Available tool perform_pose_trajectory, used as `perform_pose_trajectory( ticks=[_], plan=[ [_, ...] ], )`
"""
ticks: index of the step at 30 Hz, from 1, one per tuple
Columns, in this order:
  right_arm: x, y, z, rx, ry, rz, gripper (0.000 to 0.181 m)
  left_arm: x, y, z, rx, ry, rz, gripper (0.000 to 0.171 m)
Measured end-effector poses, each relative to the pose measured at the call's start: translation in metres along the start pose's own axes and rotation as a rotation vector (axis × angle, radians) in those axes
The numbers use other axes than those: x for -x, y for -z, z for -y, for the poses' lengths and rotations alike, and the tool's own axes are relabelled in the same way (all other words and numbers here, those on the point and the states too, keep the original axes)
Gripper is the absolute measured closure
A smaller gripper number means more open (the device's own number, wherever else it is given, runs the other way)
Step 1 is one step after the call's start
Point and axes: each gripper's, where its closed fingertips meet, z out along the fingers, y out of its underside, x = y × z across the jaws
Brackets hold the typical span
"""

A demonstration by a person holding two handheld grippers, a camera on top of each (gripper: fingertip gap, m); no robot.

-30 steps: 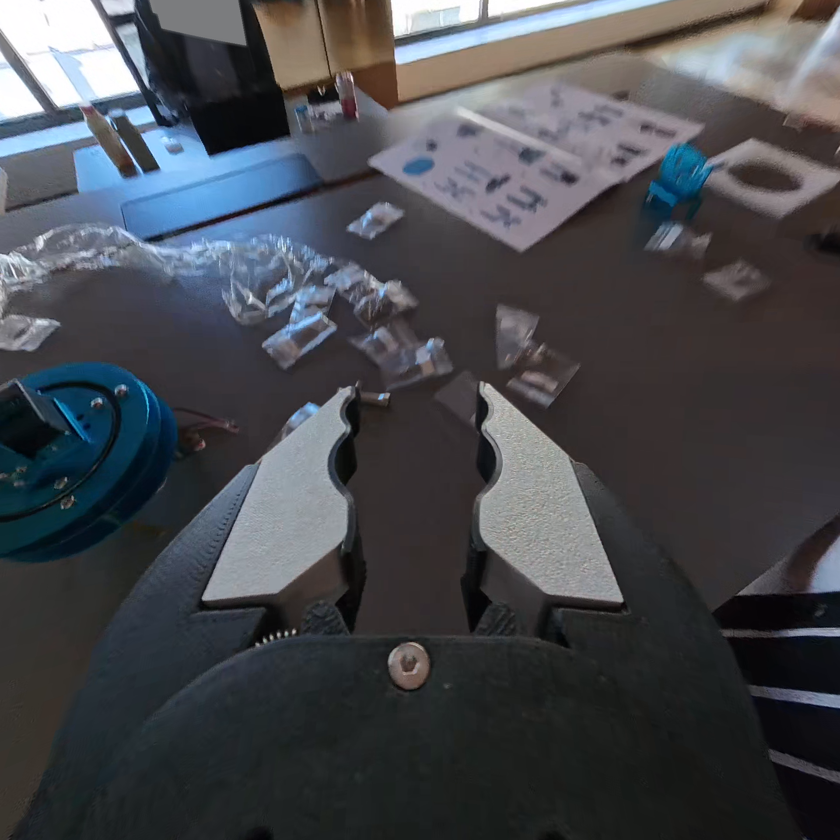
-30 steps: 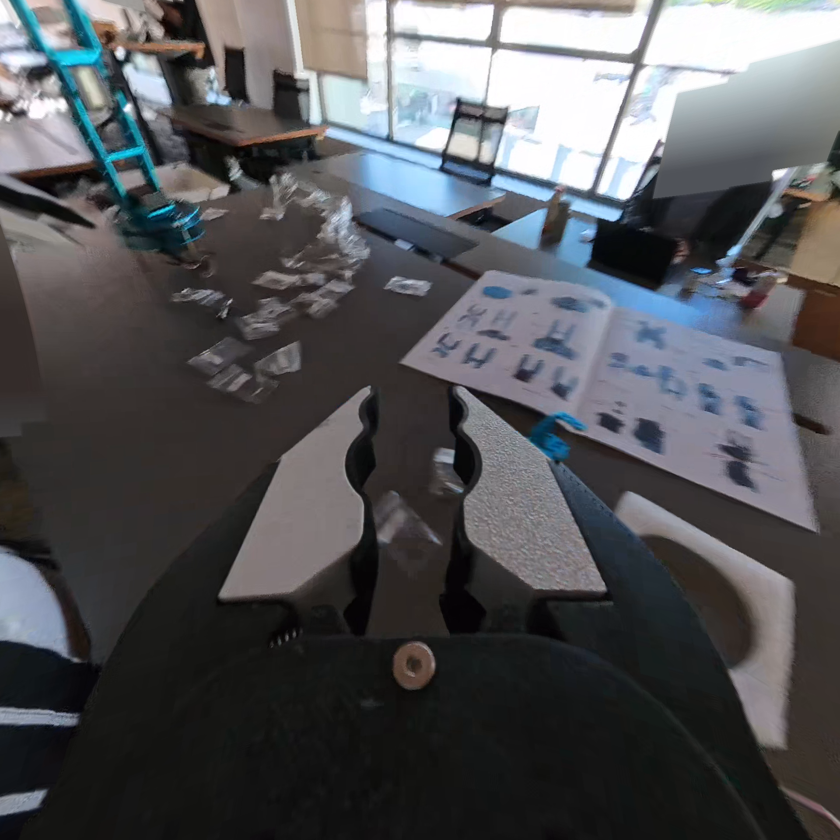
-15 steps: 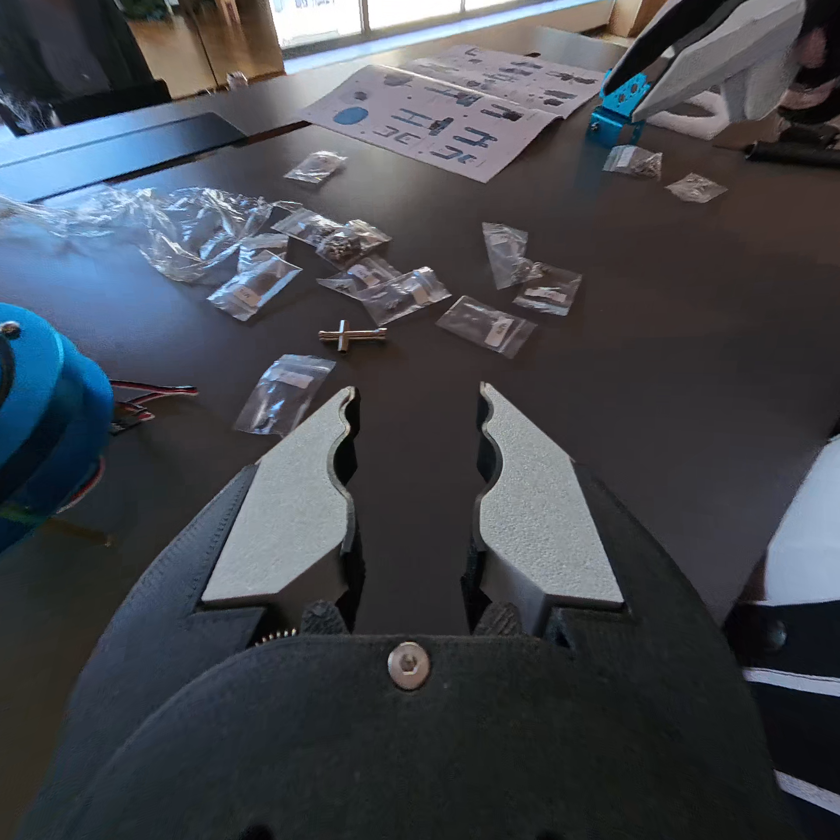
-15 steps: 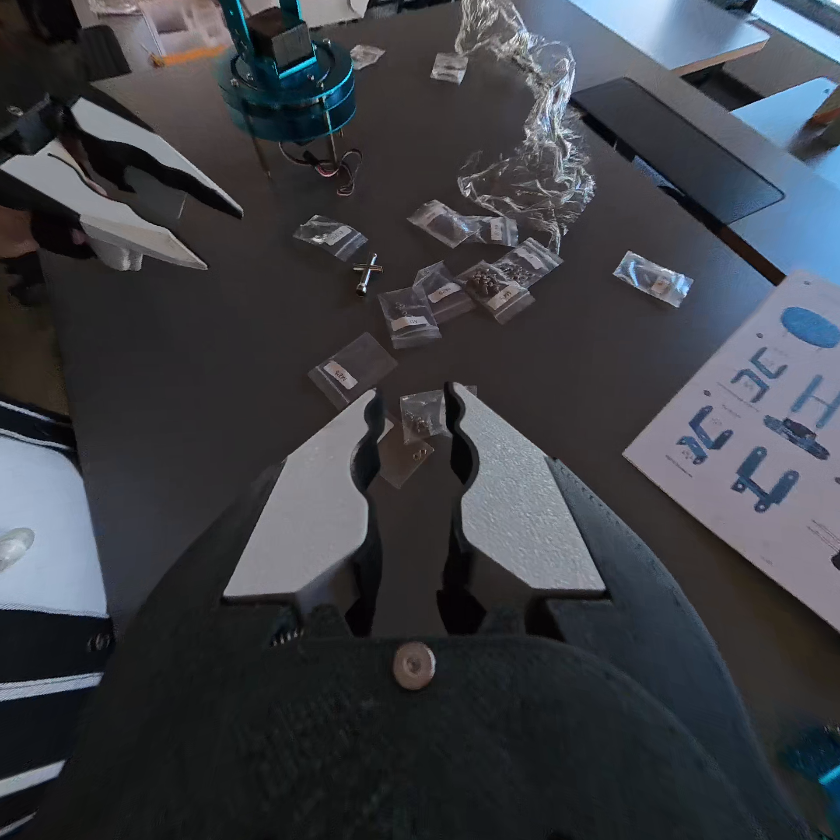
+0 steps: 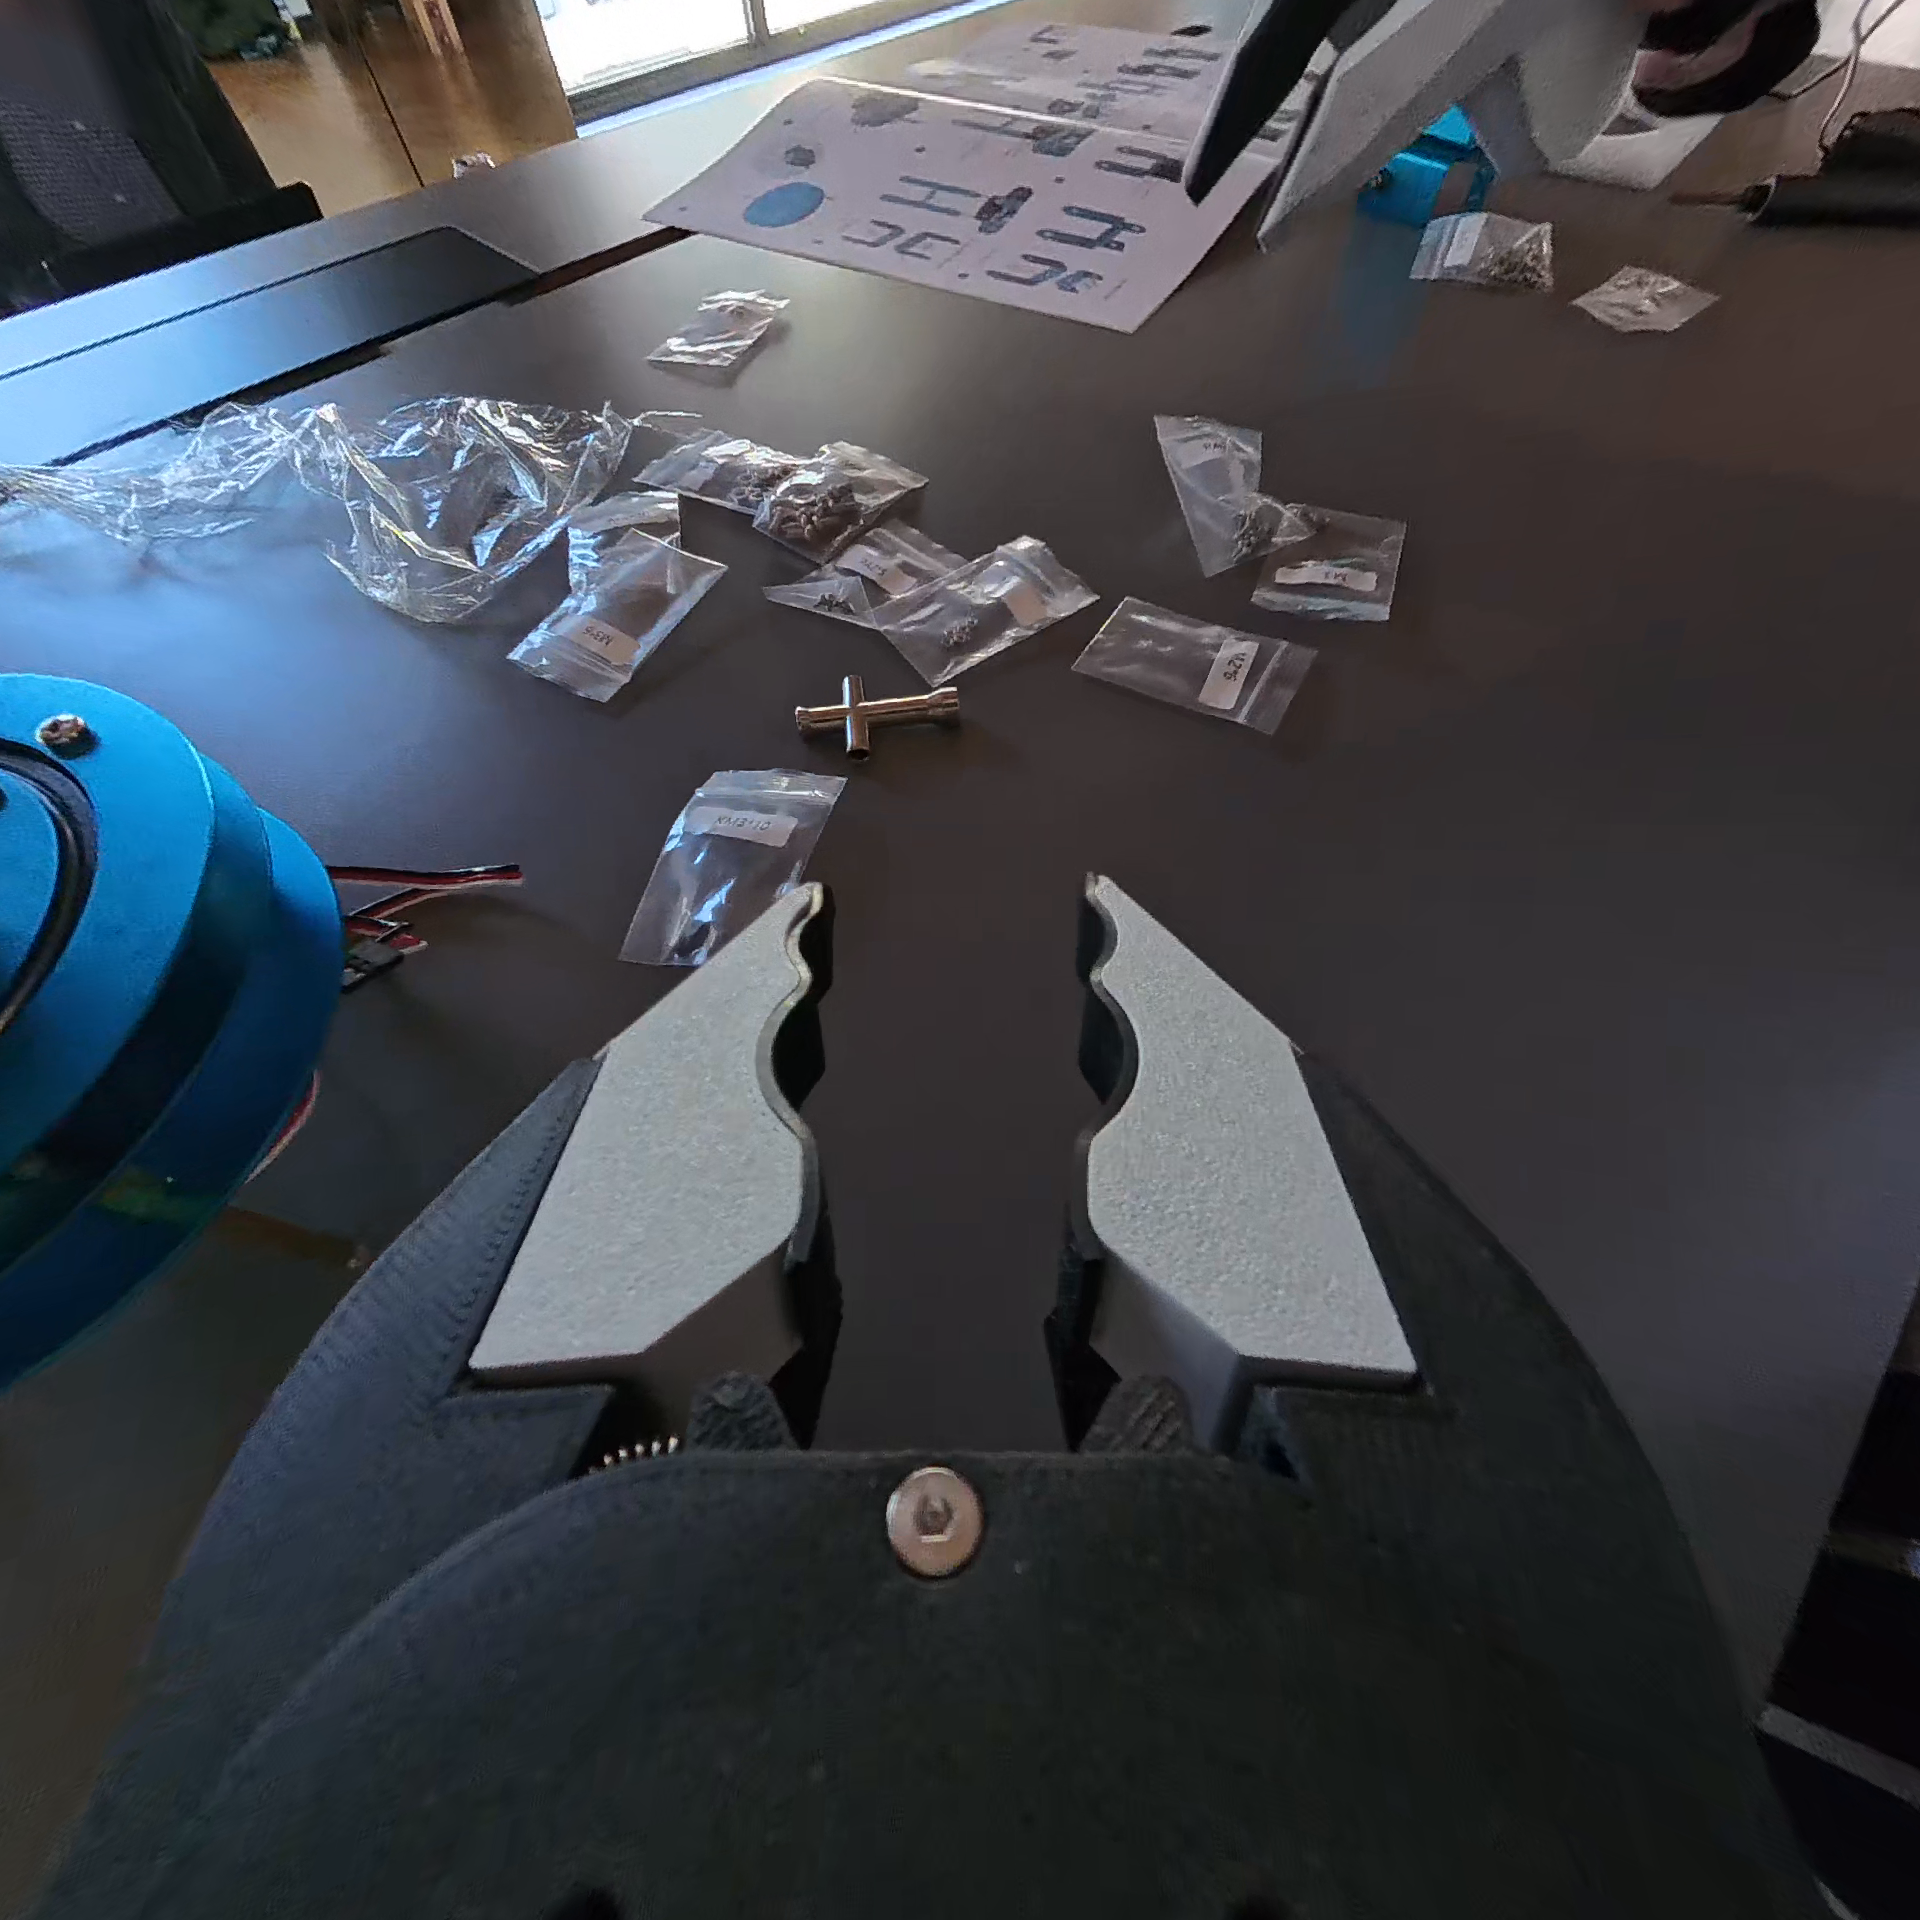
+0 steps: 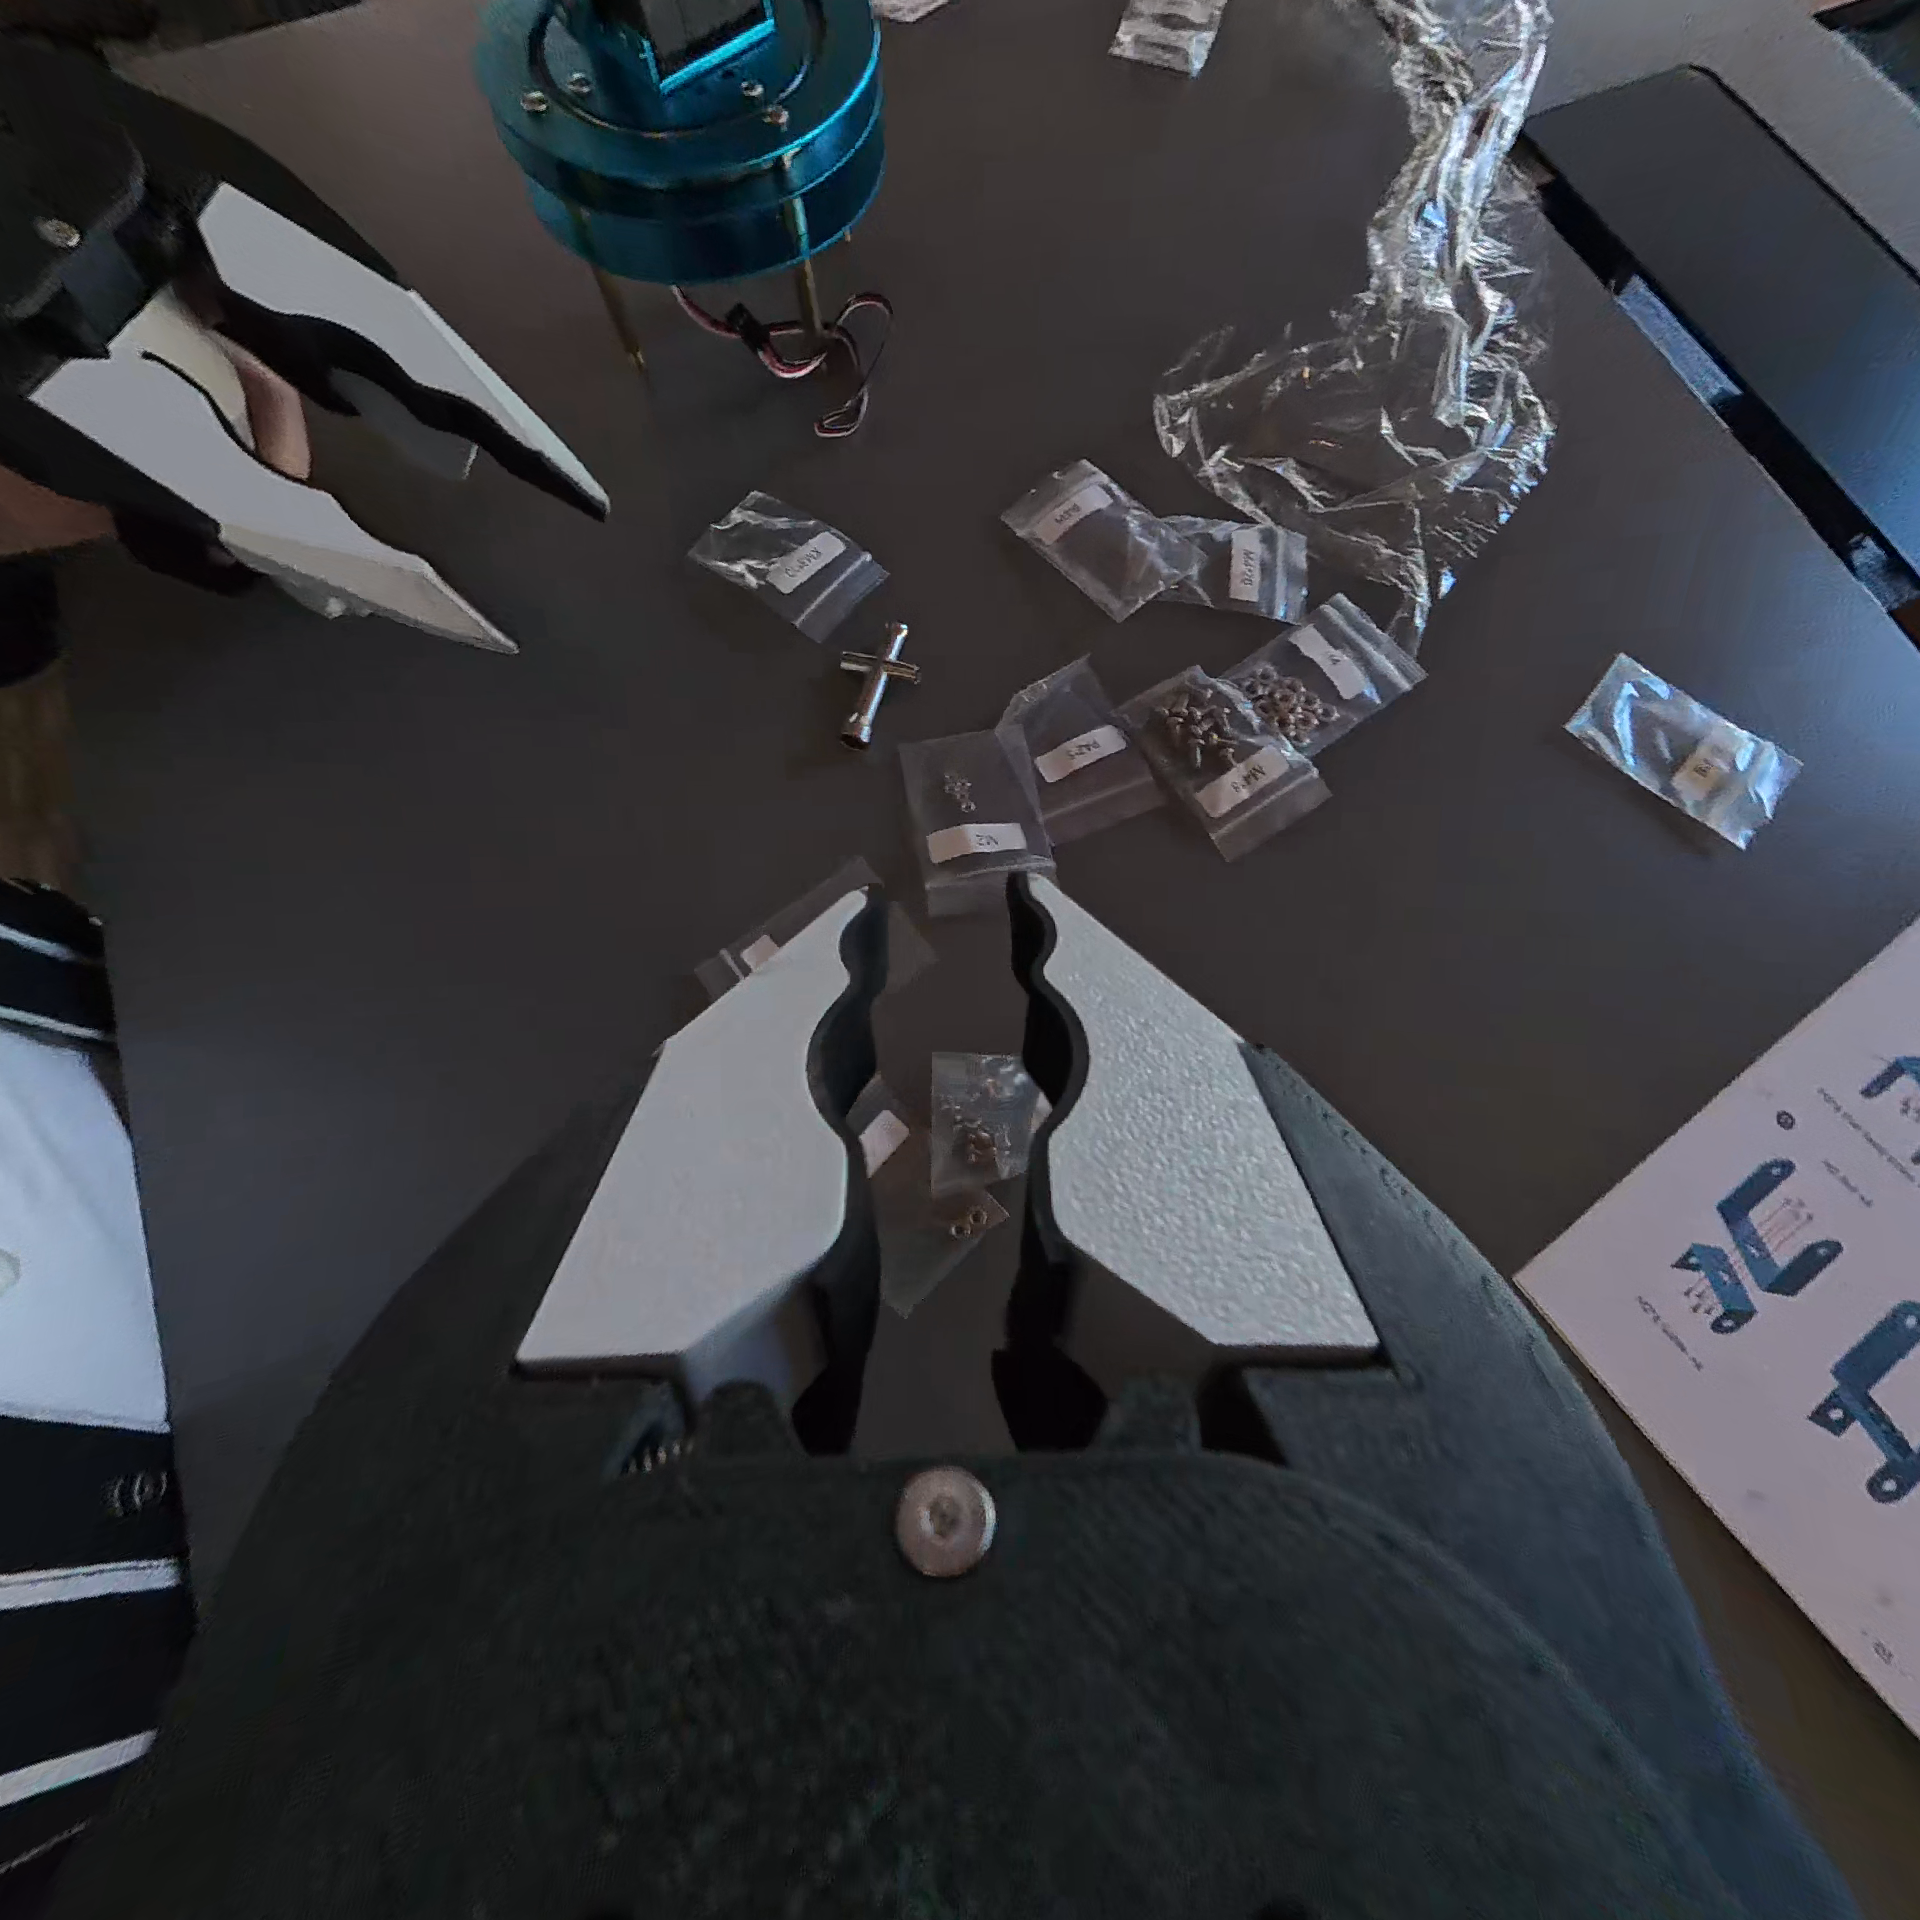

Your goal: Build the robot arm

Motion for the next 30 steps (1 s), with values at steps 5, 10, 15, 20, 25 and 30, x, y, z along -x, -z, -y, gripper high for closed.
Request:
perform_pose_trajectory(
  ticks=[5,10,15,20,25,30],
  plan=[
    [0.01,-0.001,-0.007,0.053,0.051,0.019,0.158,0.01,0.005,-0.008,0.034,0.005,0.049,0.125],
    [0.018,0.008,-0.022,0.084,0.078,0.067,0.158,0.017,0.015,-0.018,0.081,0.084,0.108,0.124],
    [0.024,0.022,-0.041,0.04,0.083,0.103,0.158,0.019,0.039,-0.019,0.135,0.137,0.227,0.128],
    [0.032,0.031,-0.069,-0.038,0.049,0.14,0.158,0.02,0.082,-0.024,0.217,0.208,0.387,0.13],
    [0.041,0.022,-0.072,-0.042,-0.011,0.154,0.156,0.029,0.118,-0.046,0.207,0.251,0.482,0.134],
    [0.048,0.016,-0.039,-0.125,-0.02,0.025,0.154,0.092,0.141,-0.053,0.168,0.179,0.458,0.131]
  ],
)
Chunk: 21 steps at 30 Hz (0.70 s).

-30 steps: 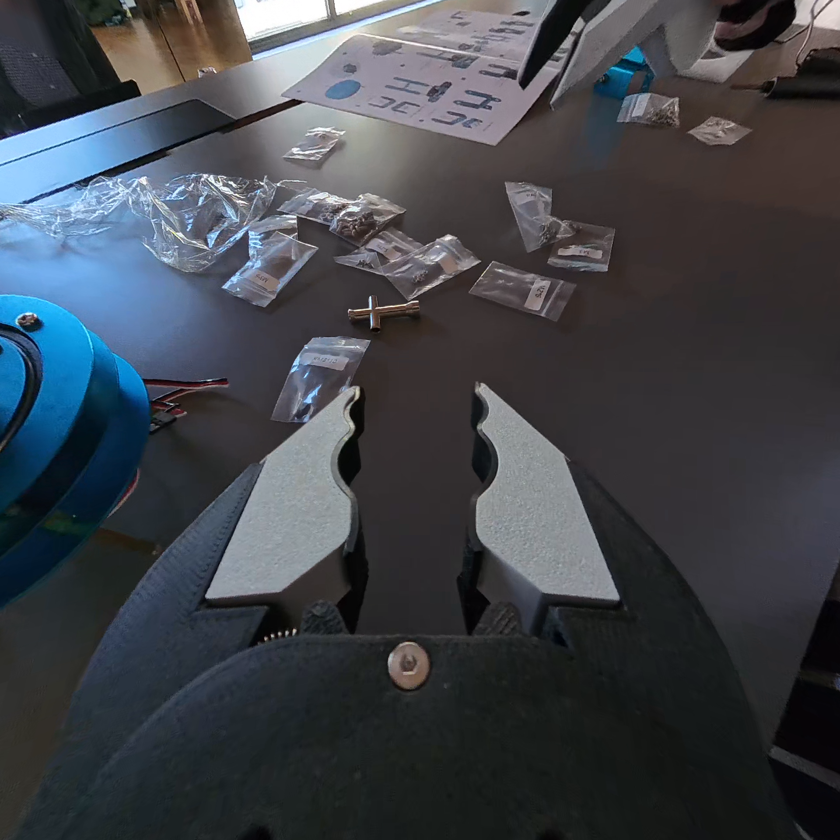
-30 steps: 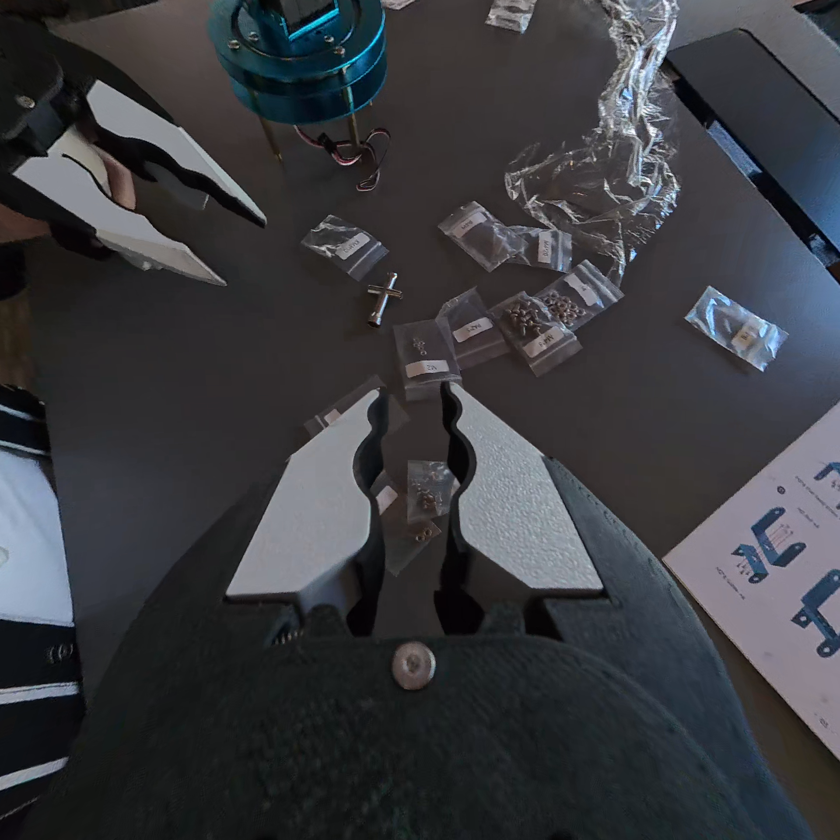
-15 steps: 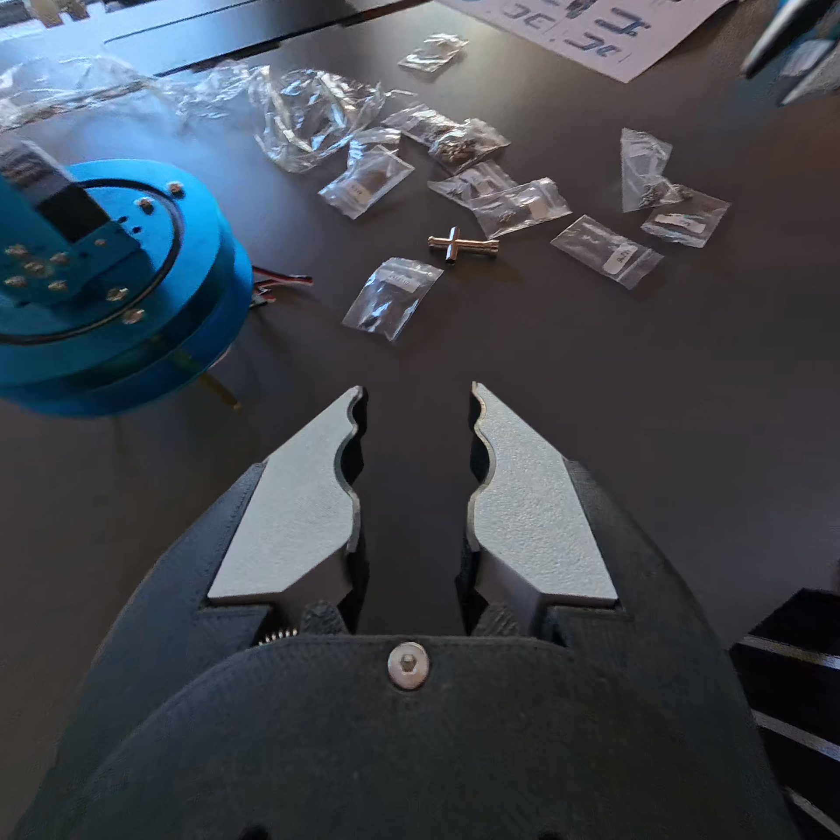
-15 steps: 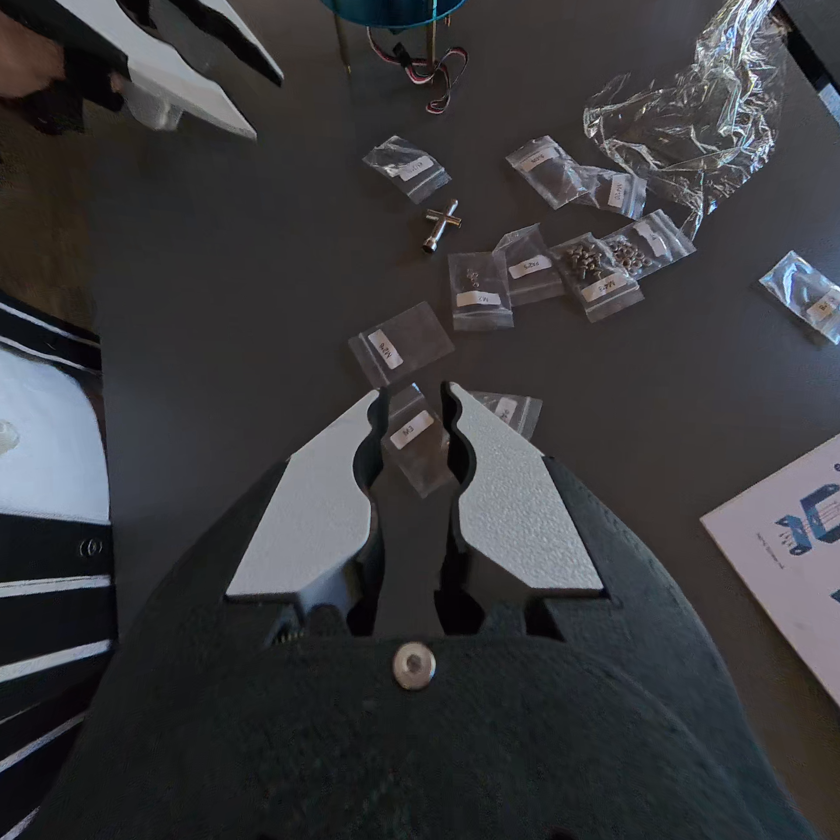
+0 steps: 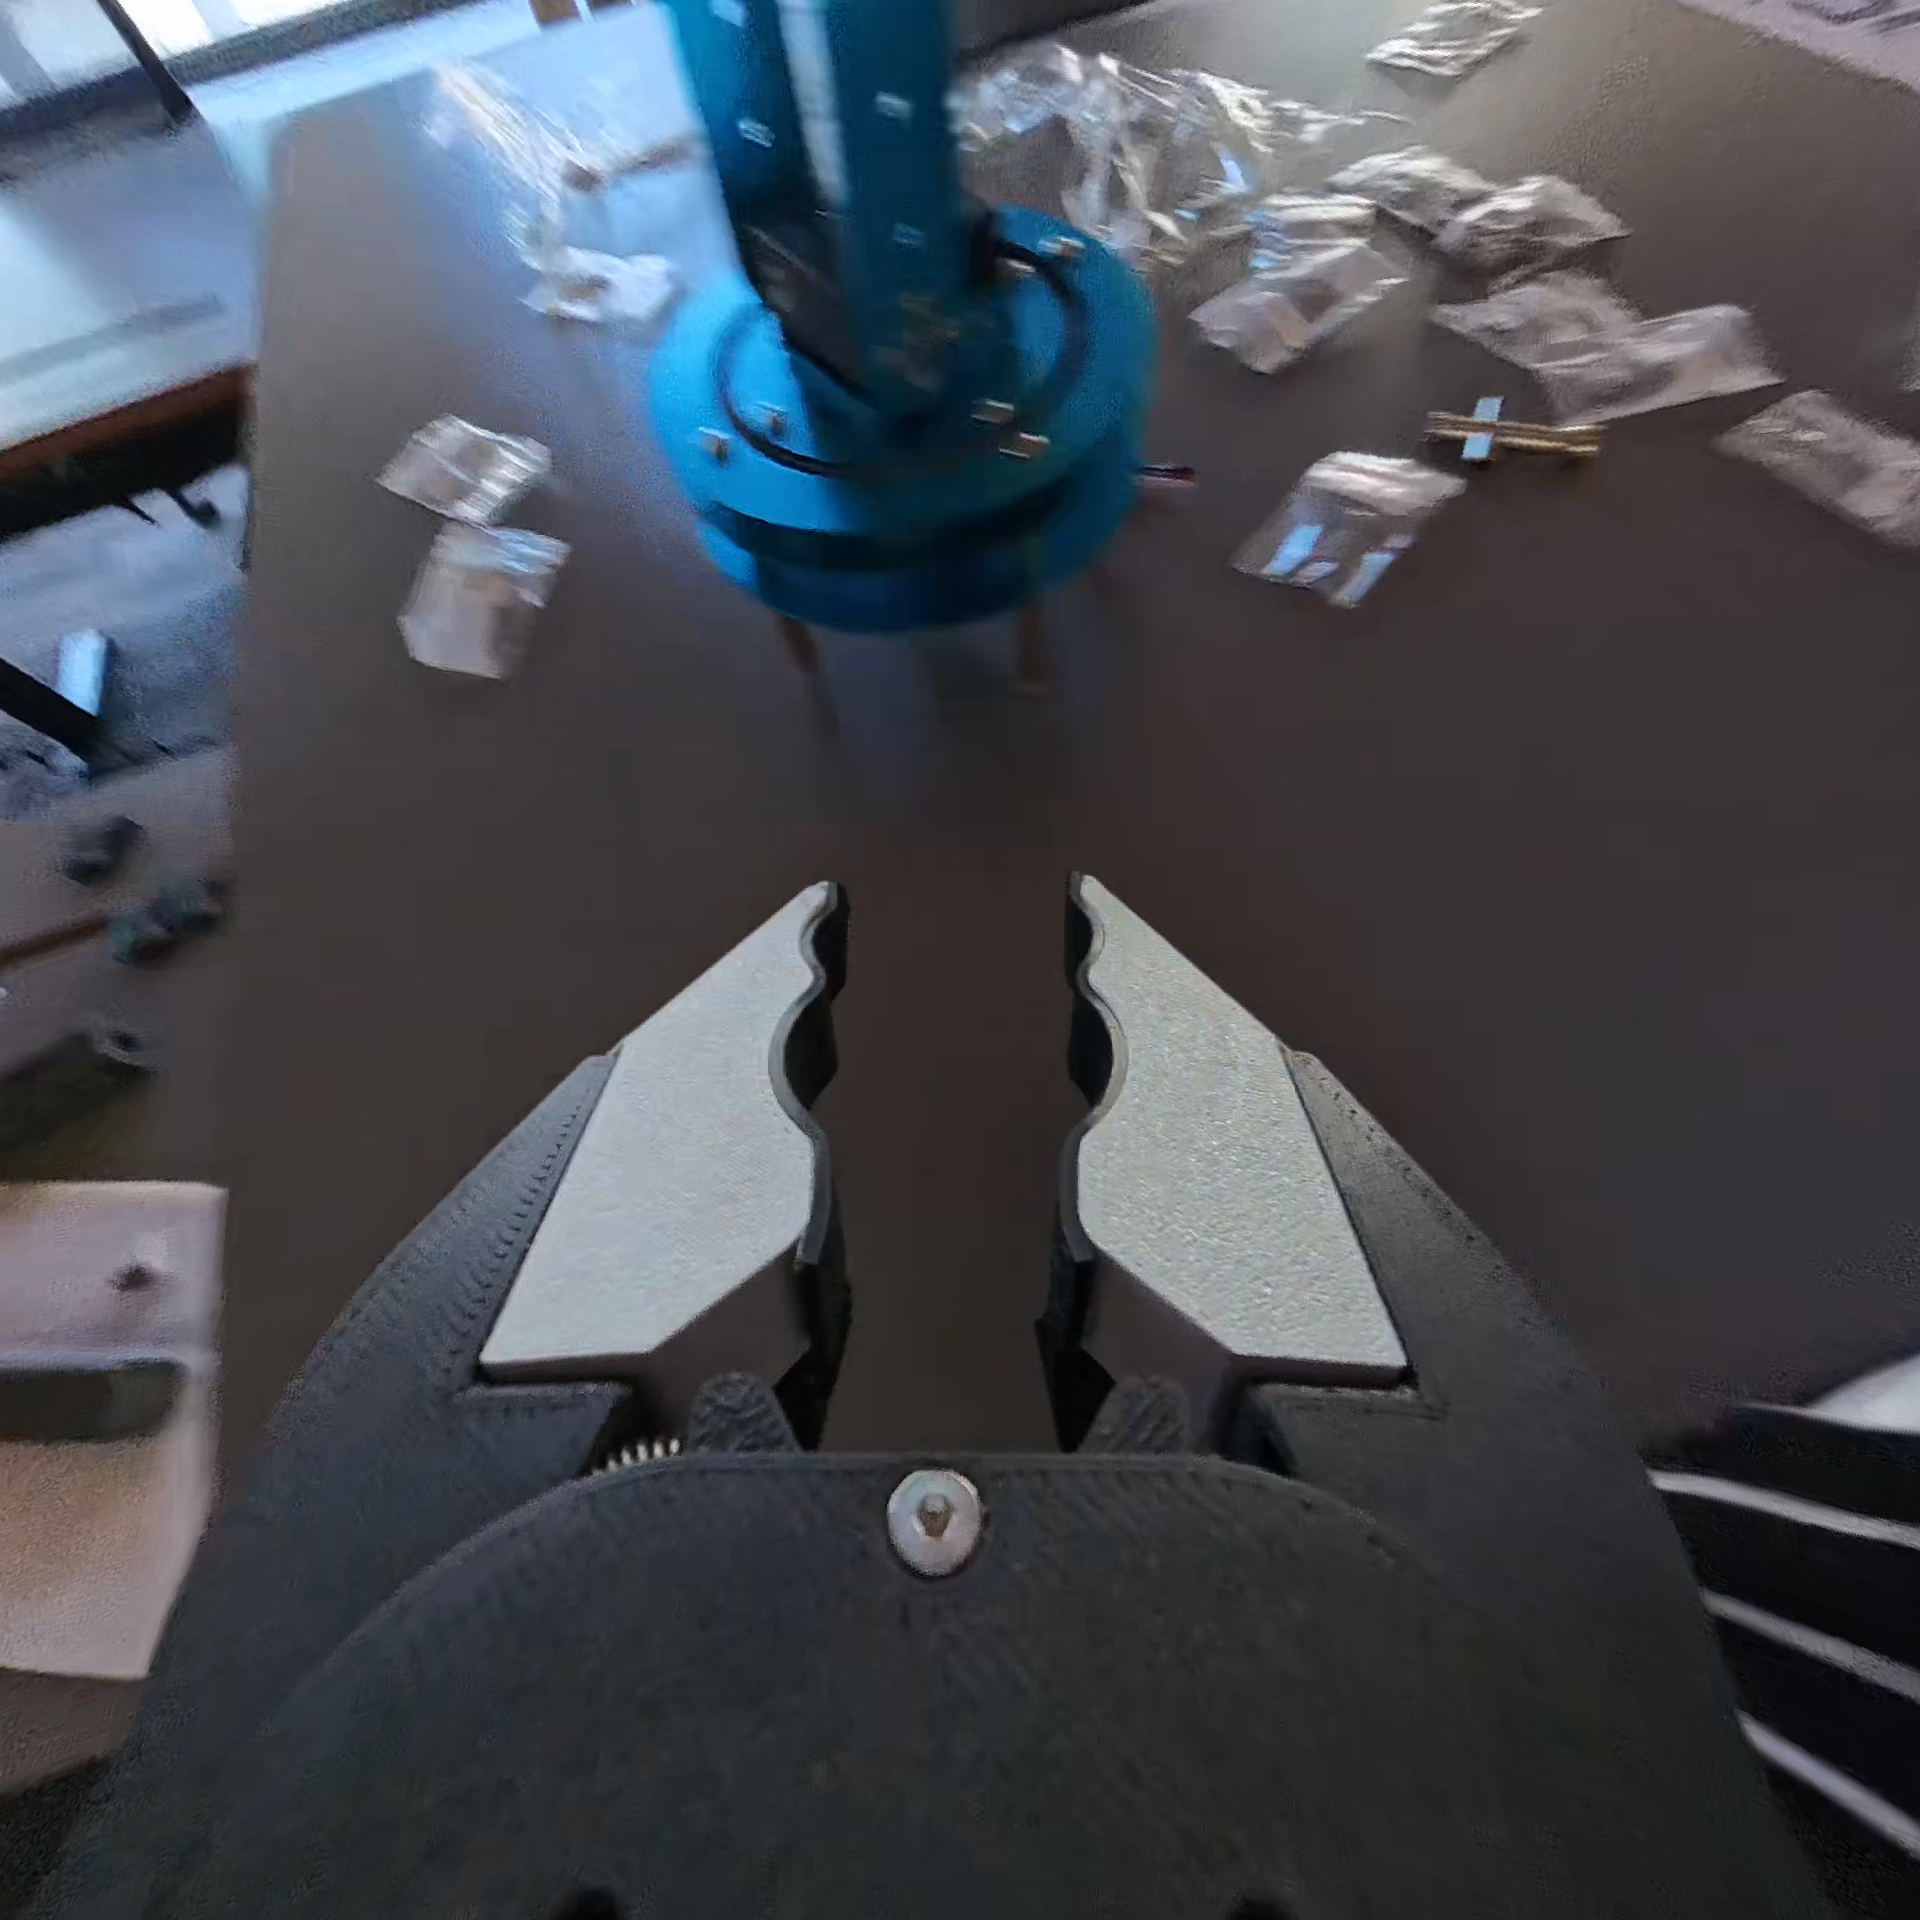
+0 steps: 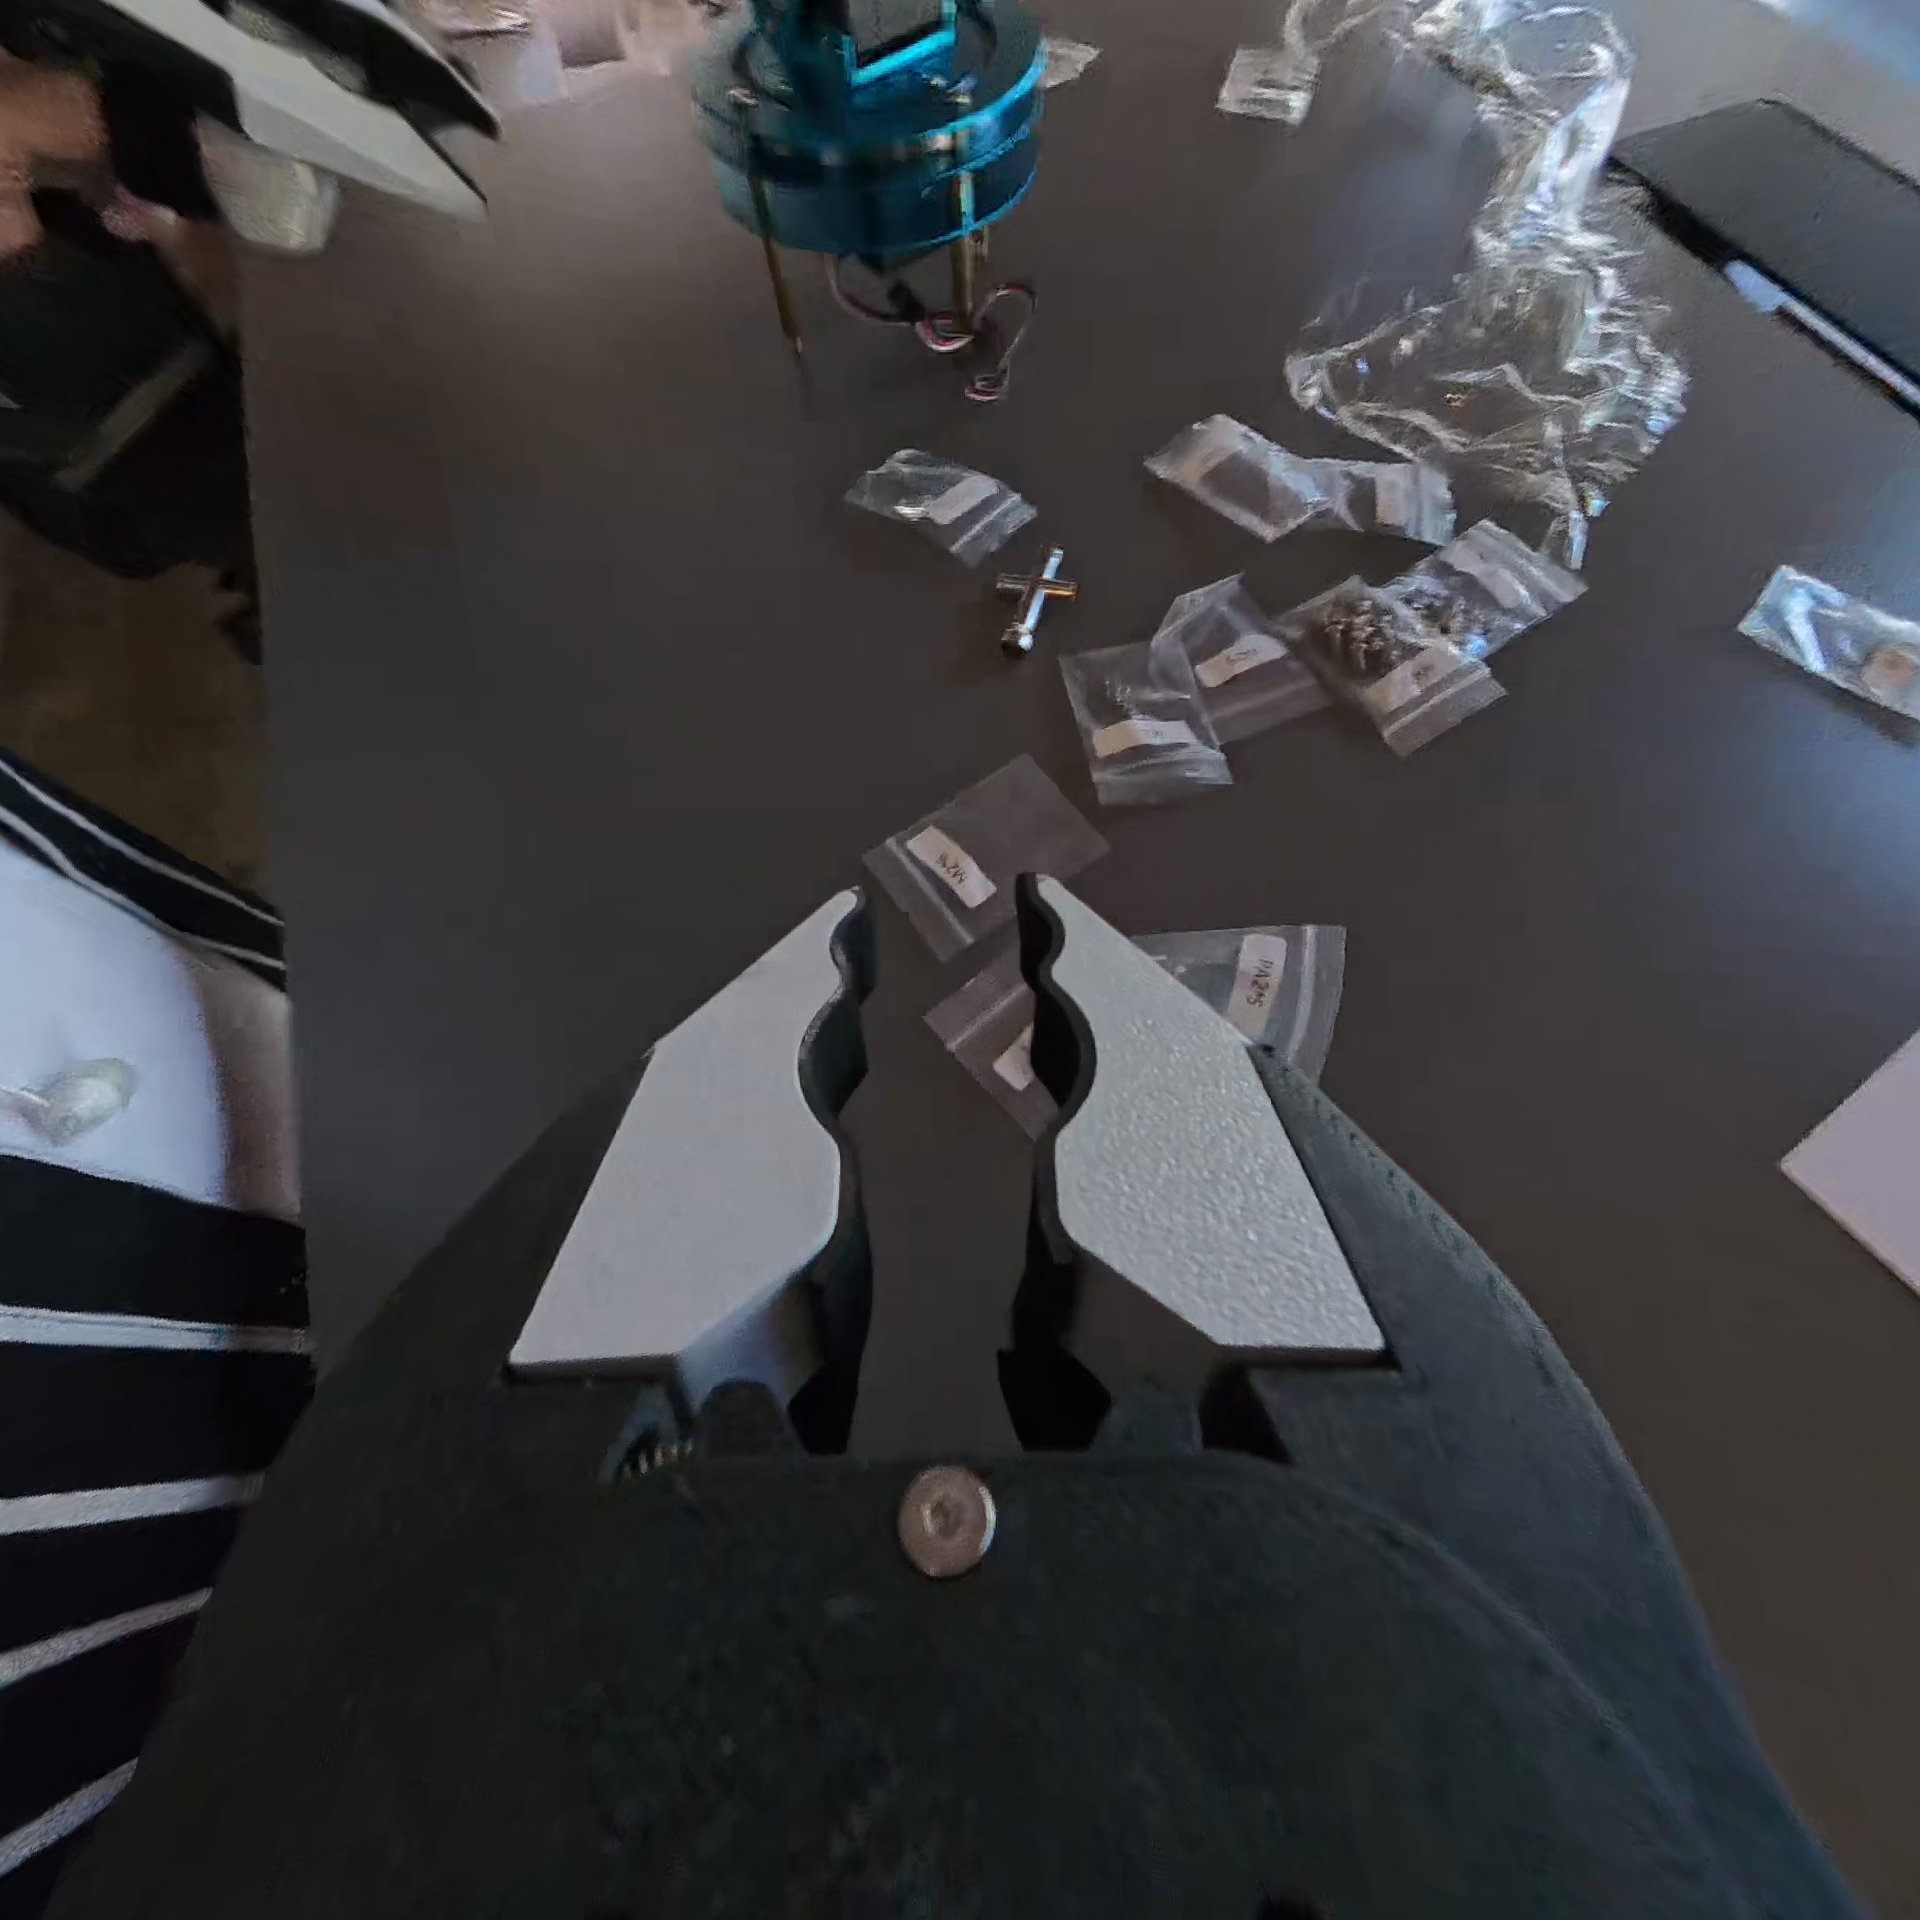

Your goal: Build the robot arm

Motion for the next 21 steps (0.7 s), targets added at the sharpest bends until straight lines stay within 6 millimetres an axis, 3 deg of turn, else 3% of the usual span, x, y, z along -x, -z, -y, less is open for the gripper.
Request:
perform_pose_trajectory(
  ticks=[4,7,10,14,17,21],
  plan=[
    [-0.014,-0.013,0.016,-0.013,-0.125,-0.263,0.154,0.082,-0.025,0.012,-0.023,-0.091,-0.034,0.13],
    [-0.001,-0.026,0.043,-0.129,-0.243,-0.327,0.154,0.122,-0.045,0.02,-0.012,-0.166,-0.129,0.128],
    [-0.003,-0.031,0.051,-0.064,-0.273,-0.472,0.153,0.157,-0.063,0.029,0.009,-0.247,-0.126,0.126],
    [-0.002,-0.025,0.066,-0.028,-0.267,-0.634,0.154,0.169,-0.086,0.043,-0.023,-0.203,-0.23,0.126],
    [0.0,-0.018,0.061,0.066,-0.266,-0.714,0.154,0.174,-0.1,0.047,-0.021,-0.189,-0.261,0.127],
    [0.008,-0.014,0.06,0.058,-0.302,-0.778,0.154,0.171,-0.113,0.055,-0.022,-0.191,-0.343,0.127]
  ],
)
